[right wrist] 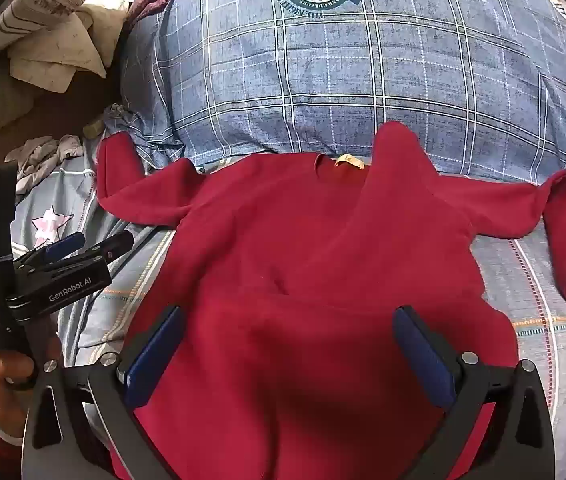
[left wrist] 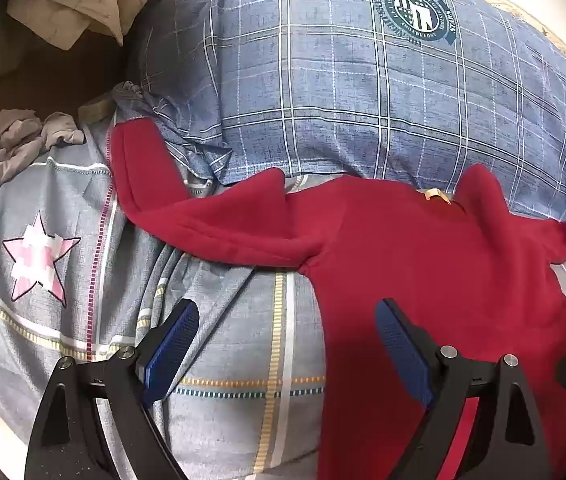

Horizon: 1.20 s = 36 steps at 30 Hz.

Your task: Fold small clothes

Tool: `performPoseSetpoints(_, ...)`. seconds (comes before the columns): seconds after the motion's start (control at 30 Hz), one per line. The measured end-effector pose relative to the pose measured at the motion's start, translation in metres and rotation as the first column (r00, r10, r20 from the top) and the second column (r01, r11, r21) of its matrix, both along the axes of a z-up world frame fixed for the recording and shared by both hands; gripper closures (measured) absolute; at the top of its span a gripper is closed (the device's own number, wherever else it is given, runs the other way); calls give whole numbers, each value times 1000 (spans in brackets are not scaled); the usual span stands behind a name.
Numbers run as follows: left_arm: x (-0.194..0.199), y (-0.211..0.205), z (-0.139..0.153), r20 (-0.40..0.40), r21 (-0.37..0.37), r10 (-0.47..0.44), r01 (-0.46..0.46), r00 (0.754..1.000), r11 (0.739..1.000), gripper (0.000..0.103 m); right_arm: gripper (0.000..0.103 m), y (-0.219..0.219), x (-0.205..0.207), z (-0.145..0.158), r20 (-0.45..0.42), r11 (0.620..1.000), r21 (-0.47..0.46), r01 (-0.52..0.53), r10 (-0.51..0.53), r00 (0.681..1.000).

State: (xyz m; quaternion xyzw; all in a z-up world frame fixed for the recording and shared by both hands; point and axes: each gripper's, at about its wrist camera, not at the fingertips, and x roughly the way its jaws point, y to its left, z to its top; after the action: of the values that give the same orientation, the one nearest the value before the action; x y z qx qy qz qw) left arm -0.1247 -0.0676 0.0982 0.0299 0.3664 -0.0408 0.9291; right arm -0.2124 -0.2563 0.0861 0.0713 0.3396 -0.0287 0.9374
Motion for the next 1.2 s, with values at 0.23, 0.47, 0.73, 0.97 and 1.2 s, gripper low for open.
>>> performPoseSetpoints(0.23, 5, 4, -2, -4, -10, 22, -22, 1000, 1000, 13, 0, 8, 12, 0, 9, 1000, -18, -4, 4, 1000)
performPoseSetpoints(0.47, 9, 2, -6, -20, -10, 25, -25, 999, 1000, 13, 0, 6, 15, -3, 11, 1000, -14, -18, 18, 1000)
performPoseSetpoints(0.73, 11, 6, -4, -15, -20, 30, -31, 999, 999, 13, 0, 8, 19, -11, -22, 1000, -23, -16, 15, 1000)
performPoseSetpoints(0.97, 13, 10, -4, -17, -18, 47, -48, 999, 999, 13, 0, 12, 22, -12, 15, 999, -46, -26, 27, 1000)
performPoseSetpoints(1.2, 17, 24, -3, -14, -37, 97, -97, 995, 995, 13, 0, 14, 30, -15, -17, 999, -38, -34, 34, 999)
